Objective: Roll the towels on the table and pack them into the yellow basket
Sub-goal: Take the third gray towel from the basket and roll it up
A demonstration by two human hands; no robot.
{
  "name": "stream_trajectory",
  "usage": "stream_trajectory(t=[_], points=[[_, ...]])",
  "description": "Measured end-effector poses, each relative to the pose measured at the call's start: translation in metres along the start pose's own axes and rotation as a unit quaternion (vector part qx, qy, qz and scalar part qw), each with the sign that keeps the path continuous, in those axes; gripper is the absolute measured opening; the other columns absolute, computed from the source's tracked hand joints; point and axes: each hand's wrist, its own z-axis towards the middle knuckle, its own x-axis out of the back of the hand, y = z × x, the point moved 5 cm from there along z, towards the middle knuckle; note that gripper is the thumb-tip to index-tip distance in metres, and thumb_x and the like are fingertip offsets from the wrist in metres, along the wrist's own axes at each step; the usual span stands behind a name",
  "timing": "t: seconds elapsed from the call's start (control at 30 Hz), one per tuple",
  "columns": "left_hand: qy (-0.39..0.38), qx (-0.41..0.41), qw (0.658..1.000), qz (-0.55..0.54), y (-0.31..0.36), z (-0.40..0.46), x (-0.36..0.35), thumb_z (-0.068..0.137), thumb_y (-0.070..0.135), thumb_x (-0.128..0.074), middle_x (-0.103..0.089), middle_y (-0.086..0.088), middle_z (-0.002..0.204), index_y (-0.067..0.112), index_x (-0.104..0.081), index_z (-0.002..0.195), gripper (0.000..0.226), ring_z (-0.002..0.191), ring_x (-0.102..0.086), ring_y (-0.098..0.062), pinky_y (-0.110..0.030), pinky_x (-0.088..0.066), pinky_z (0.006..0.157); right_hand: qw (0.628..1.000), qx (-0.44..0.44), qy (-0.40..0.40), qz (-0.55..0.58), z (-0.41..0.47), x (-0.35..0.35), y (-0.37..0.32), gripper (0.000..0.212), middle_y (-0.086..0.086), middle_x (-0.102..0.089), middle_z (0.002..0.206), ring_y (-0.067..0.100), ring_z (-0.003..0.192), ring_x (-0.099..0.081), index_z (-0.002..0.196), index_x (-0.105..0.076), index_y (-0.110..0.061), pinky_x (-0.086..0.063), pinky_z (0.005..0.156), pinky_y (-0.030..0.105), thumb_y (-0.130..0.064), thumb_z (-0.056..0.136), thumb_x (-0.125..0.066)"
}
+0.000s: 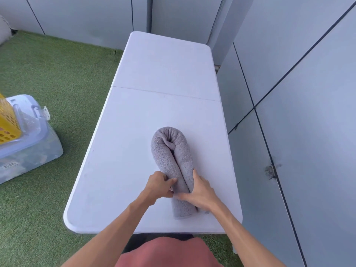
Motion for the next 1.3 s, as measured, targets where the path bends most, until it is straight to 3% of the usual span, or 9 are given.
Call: stream_trajectory(t=[0.1,0.2,0.3,0.37,0.5,0.63,0.87,1.03,1.3], points=[[-0.047,0.007,0.999,-0.013,0.005,-0.001,-0.024,0.094,0.018,-0.057,-0.070,-0.020,0.084,-0.008,-0.062,0.089,0.026,0.072,-0.072,-0.028,-0.038,-0.061,0.069,0.992,0.000,0.009,-0.126,-0.003,0.006,0.015,0.139,0.007,-0.024,0.151,0.028,0.137,-0.027,0.151,0.011,-0.016,-0.032,0.106,0.049,-0.078,0.054,-0.067],[-0.041,-0.003,0.999,0.032,0.007,0.001,-0.031,0.095,0.022,-0.055,-0.070,-0.012,0.078,0.003,-0.060,0.080,0.025,0.066,-0.070,-0.021,-0.029,-0.057,0.058,0.982,-0.007,0.060,-0.178,-0.003,0.004,0.017,0.140,0.007,-0.031,0.141,0.029,0.128,-0.036,0.151,0.011,-0.013,-0.037,0.096,0.048,-0.080,0.053,-0.064],[-0.012,-0.019,0.994,0.106,0.003,0.004,-0.023,0.092,0.029,-0.058,-0.073,-0.008,0.082,0.009,-0.061,0.072,0.029,0.063,-0.062,-0.016,-0.023,-0.049,0.055,0.967,-0.030,0.155,-0.200,-0.001,-0.006,0.012,0.134,0.010,-0.052,0.113,0.031,0.096,-0.053,0.148,-0.022,-0.004,-0.042,0.074,0.045,-0.080,0.046,-0.063],[0.010,-0.026,0.992,0.125,-0.003,0.003,-0.016,0.092,0.034,-0.057,-0.074,-0.003,0.082,0.009,-0.064,0.073,0.032,0.066,-0.060,-0.016,-0.026,-0.049,0.060,0.962,-0.016,0.185,-0.202,0.001,-0.010,0.006,0.124,0.011,-0.057,0.096,0.031,0.080,-0.055,0.139,-0.040,-0.004,-0.041,0.066,0.042,-0.077,0.043,-0.068],[0.144,-0.042,0.977,0.152,-0.021,-0.010,0.009,0.093,0.044,-0.052,-0.071,0.002,0.087,0.017,-0.068,0.086,0.031,0.081,-0.064,-0.023,-0.032,-0.051,0.069,0.961,0.022,0.185,-0.205,0.008,-0.014,-0.009,0.107,0.012,-0.060,0.096,0.032,0.081,-0.059,0.134,-0.043,-0.006,-0.045,0.069,0.043,-0.065,0.051,-0.075],[0.296,-0.078,0.924,0.231,-0.051,-0.029,0.057,0.096,0.040,-0.049,-0.063,-0.002,0.113,0.020,-0.061,0.117,0.031,0.106,-0.056,-0.026,-0.039,-0.046,0.086,0.962,0.053,0.164,-0.210,0.015,-0.033,-0.043,0.103,0.012,-0.061,0.093,0.033,0.079,-0.061,0.129,-0.049,-0.007,-0.046,0.067,0.043,-0.062,0.046,-0.077],[0.415,-0.076,0.864,0.274,-0.132,-0.060,0.187,0.091,0.036,-0.058,-0.061,-0.003,0.110,0.018,-0.062,0.113,0.028,0.098,-0.058,-0.030,-0.043,-0.048,0.076,0.957,0.144,0.135,-0.211,0.025,-0.106,-0.174,0.100,0.009,-0.061,0.099,0.031,0.086,-0.060,0.133,-0.048,-0.011,-0.045,0.072,0.044,-0.064,0.050,-0.068],[0.437,-0.021,0.856,0.276,-0.192,-0.091,0.316,0.094,0.041,-0.051,-0.058,0.000,0.116,0.022,-0.057,0.122,0.034,0.106,-0.055,-0.025,-0.040,-0.045,0.085,0.954,0.215,0.090,-0.190,0.021,-0.184,-0.309,0.100,0.006,-0.049,0.126,0.027,0.115,-0.048,0.146,-0.020,-0.020,-0.038,0.089,0.044,-0.067,0.067,-0.060],[0.487,0.047,0.838,0.241,-0.277,-0.151,0.499,0.095,0.043,-0.047,-0.057,0.000,0.118,0.024,-0.055,0.122,0.034,0.108,-0.054,-0.023,-0.039,-0.045,0.087,0.954,0.263,0.015,-0.147,0.001,-0.295,-0.477,0.099,0.001,-0.051,0.122,0.023,0.113,-0.049,0.146,-0.020,-0.026,-0.039,0.089,0.043,-0.064,0.063,-0.059]])
